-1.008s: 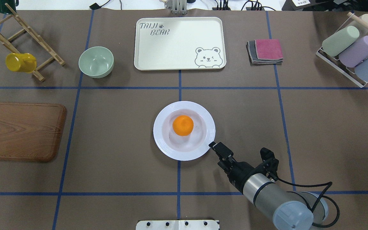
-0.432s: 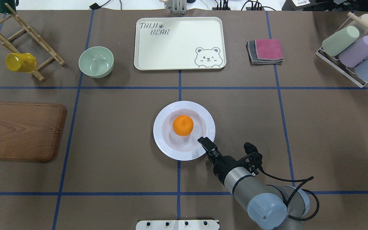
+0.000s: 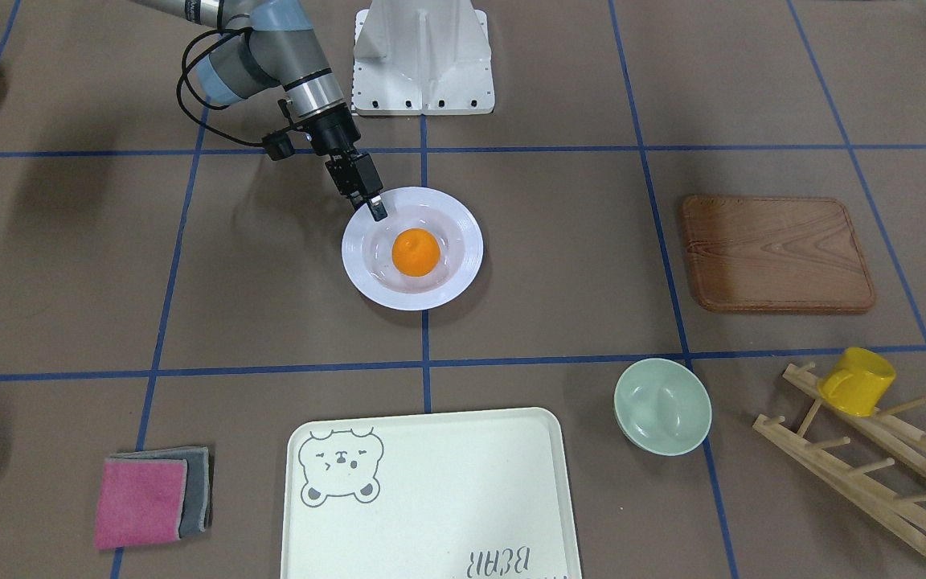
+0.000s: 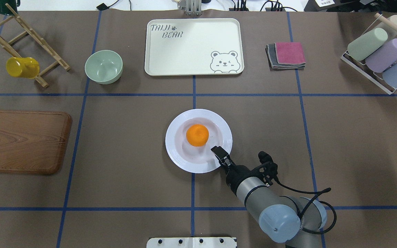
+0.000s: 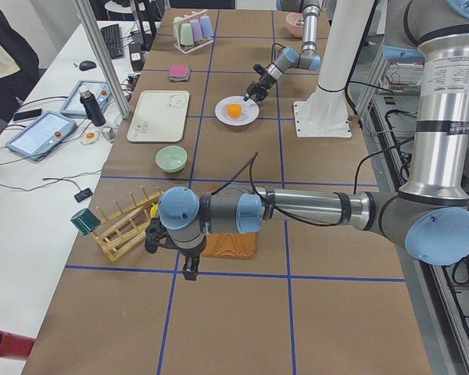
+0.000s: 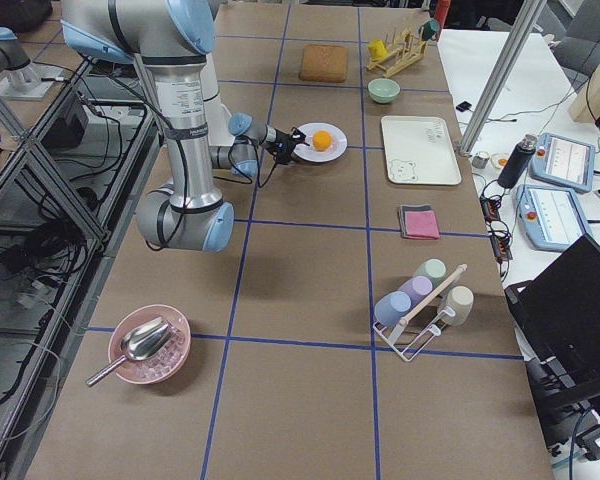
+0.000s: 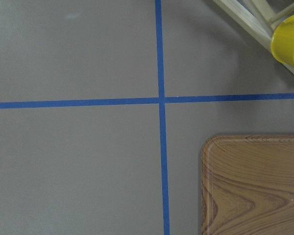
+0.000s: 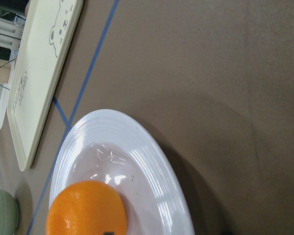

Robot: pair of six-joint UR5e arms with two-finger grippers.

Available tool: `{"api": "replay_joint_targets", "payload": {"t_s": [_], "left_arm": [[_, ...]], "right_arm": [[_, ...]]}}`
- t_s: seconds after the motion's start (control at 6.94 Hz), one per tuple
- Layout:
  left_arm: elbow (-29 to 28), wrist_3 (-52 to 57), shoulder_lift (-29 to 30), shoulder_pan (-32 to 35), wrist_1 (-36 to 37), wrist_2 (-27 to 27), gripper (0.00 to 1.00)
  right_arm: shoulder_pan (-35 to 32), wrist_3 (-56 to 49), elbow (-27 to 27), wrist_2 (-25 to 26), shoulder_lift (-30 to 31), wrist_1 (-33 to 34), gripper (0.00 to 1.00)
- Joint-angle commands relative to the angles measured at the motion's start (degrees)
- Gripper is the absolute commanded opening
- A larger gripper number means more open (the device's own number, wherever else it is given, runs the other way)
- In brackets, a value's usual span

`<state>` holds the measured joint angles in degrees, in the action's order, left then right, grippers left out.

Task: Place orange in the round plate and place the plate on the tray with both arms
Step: 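Lower the right gripper to the plate rim nearest the robot and grip it, then slide the plate with the right gripper toward the bear tray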

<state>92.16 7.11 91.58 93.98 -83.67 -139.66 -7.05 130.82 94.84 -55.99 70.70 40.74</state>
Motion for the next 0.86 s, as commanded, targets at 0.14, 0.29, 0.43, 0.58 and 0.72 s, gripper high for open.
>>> {"api": "replay_joint_targets", "payload": {"t_s": [0.14, 0.29, 0.43, 0.58, 0.72], "left_arm": [[0.3, -0.1, -0.5, 0.1, -1.0, 0.0, 0.99], [0.6, -0.2, -0.9, 0.1, -1.2, 0.0, 0.99], [2.0, -0.3, -1.8, 0.0, -1.2, 0.0, 0.99], [3.4, -0.4, -2.8, 0.0, -1.2, 0.0, 0.99], [3.7, -0.4, -2.9, 0.0, -1.2, 0.0, 0.99]], "right_arm": [[-0.8, 0.1, -1.2, 0.4, -1.0, -0.5, 0.00], [-1.1, 0.1, -1.1, 0.3, -0.8, -2.7, 0.00], [-1.3, 0.1, -1.2, 1.3, -0.2, -8.2, 0.00], [-1.3, 0.1, -1.1, 3.4, 0.1, -9.3, 0.00], [-2.9, 0.1, -0.7, 4.1, -0.5, -9.4, 0.00]]}}
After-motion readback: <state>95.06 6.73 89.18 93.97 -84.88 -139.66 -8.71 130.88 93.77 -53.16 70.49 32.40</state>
